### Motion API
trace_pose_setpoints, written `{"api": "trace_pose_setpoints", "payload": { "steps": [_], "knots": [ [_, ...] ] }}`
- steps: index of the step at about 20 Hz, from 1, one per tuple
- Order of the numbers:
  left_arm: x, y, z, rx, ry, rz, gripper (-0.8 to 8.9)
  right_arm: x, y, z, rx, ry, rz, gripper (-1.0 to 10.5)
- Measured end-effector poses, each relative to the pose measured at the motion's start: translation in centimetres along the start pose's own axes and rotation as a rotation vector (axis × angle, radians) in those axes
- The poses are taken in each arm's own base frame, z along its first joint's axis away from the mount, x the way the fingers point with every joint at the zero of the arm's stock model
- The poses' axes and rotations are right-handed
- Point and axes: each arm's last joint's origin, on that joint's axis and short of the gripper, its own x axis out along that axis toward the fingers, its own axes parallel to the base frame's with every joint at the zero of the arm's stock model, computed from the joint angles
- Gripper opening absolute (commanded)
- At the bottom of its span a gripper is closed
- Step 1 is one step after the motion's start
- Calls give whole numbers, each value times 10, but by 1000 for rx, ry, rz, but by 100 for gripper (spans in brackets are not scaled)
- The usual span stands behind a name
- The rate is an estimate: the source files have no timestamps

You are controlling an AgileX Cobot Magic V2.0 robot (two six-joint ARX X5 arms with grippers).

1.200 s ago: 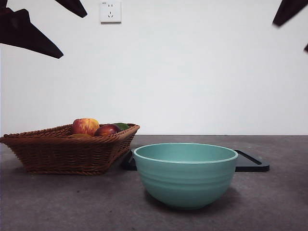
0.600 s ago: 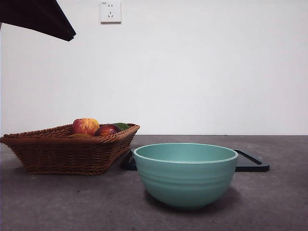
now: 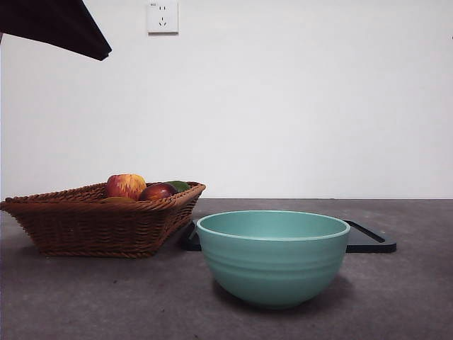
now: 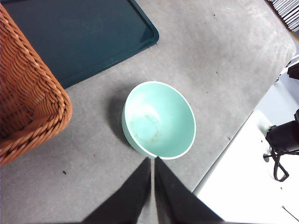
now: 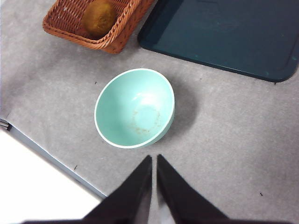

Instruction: Pick up the wifruite, put it on the bowl, pick up the plate, put it on desk

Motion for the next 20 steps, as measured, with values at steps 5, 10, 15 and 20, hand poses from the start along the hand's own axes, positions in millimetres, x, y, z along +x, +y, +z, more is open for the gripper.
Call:
{"api": "trace_pose_setpoints", "payload": {
  "steps": [5,10,15,20],
  "knots": [
    [-24,-6,2,129,-143,104,10,0,0,0,0,0,0,6],
    [-101,-20,5,371,-672,480,10,0,0,0,0,0,0,6],
    [-128,-21,-43,367,-944,895,10,0,0,0,0,0,0,6],
    [-93,14,-101,233,-882,1090,10,0,0,0,0,0,0,6]
  ]
}}
